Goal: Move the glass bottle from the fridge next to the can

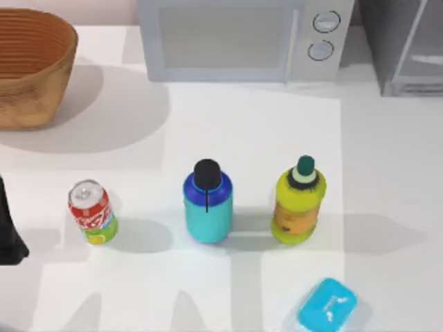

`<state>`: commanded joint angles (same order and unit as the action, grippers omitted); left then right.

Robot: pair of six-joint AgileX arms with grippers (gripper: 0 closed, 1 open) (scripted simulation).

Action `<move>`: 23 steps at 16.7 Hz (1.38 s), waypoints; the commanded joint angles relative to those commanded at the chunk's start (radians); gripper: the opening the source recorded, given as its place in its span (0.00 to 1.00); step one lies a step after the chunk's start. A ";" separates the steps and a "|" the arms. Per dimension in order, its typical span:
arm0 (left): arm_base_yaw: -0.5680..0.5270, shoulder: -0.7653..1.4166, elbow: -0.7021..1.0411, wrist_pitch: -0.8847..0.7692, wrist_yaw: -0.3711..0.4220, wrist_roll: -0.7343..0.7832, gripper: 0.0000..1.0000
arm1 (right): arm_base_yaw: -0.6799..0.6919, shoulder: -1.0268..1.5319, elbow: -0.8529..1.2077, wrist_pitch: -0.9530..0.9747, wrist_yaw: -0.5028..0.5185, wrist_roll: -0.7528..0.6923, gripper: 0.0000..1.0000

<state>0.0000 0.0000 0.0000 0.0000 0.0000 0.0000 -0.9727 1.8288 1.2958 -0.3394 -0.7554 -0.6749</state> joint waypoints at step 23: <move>0.000 0.000 0.000 0.000 0.000 0.000 1.00 | 0.892 -0.189 -0.278 0.364 0.681 0.620 1.00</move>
<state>0.0000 0.0000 0.0000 0.0000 0.0000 0.0000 -0.0809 1.6395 1.0182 0.0248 -0.0748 -0.0551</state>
